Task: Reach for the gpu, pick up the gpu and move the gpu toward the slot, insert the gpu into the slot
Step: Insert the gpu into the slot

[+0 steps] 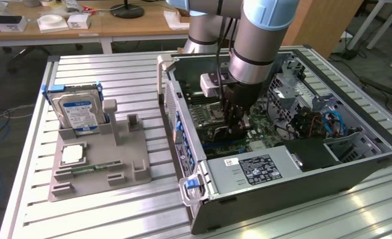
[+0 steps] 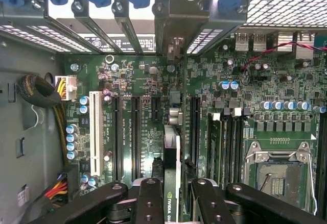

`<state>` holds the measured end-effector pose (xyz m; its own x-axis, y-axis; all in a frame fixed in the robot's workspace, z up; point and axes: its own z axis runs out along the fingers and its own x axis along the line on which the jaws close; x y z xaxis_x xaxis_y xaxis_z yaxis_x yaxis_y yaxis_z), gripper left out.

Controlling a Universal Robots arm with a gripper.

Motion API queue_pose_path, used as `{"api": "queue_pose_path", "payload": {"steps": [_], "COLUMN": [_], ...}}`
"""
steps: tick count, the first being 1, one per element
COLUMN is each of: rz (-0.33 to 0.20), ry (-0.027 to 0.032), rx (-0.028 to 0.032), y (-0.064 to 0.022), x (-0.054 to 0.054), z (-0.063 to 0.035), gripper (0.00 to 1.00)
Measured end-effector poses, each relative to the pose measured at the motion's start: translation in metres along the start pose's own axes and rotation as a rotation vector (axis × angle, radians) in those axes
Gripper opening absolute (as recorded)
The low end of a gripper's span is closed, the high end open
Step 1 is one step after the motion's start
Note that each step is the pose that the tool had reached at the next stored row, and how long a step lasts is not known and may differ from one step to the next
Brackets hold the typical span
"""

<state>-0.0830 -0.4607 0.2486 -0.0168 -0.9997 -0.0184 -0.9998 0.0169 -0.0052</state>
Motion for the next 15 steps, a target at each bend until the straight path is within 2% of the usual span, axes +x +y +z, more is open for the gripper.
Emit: {"api": "queue_pose_path", "payload": {"steps": [12, 15], "rz": [0.000, 0.000], "ry": [-0.0004, 0.0013], "rx": [0.0001, -0.0006], "y": [0.0004, 0.0005], "x": [0.0000, 0.0002], "z": [0.0026, 0.0054], "gripper": [0.26, 0.26]}}
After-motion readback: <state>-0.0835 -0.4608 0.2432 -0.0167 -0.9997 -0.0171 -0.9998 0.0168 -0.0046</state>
